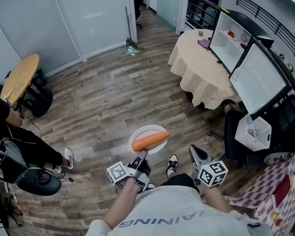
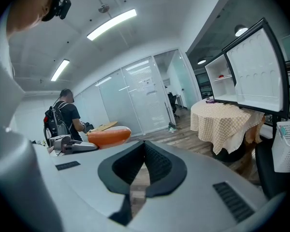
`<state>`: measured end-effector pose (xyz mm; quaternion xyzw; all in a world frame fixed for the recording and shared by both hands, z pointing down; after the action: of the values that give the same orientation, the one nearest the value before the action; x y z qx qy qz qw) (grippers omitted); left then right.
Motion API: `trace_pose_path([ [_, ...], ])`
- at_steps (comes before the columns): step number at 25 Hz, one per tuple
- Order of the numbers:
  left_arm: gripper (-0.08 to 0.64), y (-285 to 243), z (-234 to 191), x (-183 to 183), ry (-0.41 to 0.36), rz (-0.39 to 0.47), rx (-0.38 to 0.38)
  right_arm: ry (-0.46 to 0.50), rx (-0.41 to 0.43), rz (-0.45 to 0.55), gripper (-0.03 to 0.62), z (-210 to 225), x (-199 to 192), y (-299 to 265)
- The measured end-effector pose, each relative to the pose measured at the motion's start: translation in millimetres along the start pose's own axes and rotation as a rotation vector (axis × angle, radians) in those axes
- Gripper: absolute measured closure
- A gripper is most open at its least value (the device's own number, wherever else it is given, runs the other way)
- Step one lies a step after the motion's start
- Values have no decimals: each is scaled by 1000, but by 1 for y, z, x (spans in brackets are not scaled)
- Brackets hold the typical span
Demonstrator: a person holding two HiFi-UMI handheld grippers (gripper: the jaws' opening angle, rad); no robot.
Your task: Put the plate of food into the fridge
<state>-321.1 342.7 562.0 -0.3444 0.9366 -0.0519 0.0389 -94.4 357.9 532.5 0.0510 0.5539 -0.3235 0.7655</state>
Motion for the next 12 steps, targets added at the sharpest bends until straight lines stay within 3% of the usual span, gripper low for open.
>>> trace_pose_path([
  [12,528,-97,12,57,-26,45,29,-12,51,12,571,73,57,-77],
])
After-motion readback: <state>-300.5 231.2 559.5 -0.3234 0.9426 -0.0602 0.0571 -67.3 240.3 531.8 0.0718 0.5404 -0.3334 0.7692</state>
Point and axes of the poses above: the fingertips, and each gripper's own axes: y backward along the fingers, z to its right, x out of its top, the point moved 2 cm from there along y, backward along the fingers, and after that the axes turned 5 degrees about x, right-handed, at the moved point
